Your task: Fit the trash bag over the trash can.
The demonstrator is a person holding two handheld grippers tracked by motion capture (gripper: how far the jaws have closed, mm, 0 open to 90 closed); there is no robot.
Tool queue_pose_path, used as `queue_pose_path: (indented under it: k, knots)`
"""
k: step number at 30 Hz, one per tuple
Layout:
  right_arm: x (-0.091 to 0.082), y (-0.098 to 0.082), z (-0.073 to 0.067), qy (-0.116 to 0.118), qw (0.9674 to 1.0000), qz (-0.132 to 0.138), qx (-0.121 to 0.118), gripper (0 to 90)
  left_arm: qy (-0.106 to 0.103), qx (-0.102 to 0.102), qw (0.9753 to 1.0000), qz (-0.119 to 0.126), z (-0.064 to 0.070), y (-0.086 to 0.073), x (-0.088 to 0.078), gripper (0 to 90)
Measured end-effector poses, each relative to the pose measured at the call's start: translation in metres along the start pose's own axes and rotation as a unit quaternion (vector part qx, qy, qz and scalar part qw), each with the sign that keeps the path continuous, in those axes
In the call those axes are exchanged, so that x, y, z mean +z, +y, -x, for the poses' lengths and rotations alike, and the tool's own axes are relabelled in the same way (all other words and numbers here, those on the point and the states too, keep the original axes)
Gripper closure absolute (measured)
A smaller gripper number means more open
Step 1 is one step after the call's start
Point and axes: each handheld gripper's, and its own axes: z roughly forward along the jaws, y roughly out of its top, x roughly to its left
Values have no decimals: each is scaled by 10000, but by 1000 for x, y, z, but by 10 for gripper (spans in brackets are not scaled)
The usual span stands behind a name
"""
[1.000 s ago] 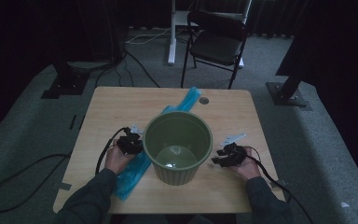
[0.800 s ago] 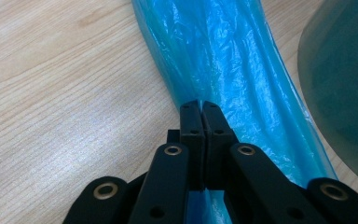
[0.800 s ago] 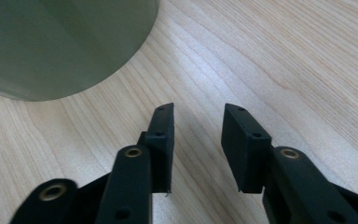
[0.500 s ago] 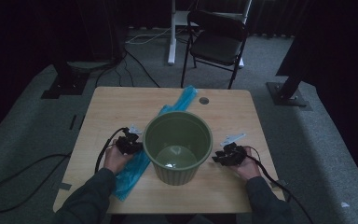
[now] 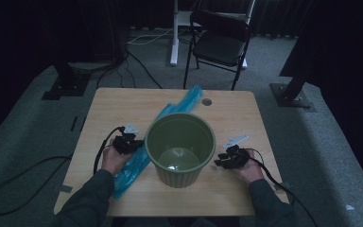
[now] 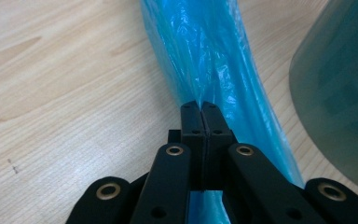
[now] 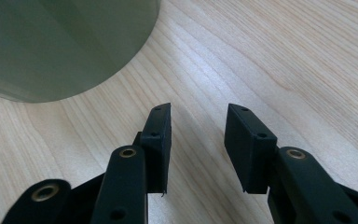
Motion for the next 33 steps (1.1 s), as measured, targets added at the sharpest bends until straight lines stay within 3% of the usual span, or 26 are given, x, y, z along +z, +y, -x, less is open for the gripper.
queue_pose_path:
  k: [19,33]
  knots:
    - [0,9,-10,117,9995,269,-119,602,38,-75,9979,644,-4,8,-32,896]
    - [1,22,-15,15,9985,531,-153,601,-108,-1,9964,835,3,18,-40,896]
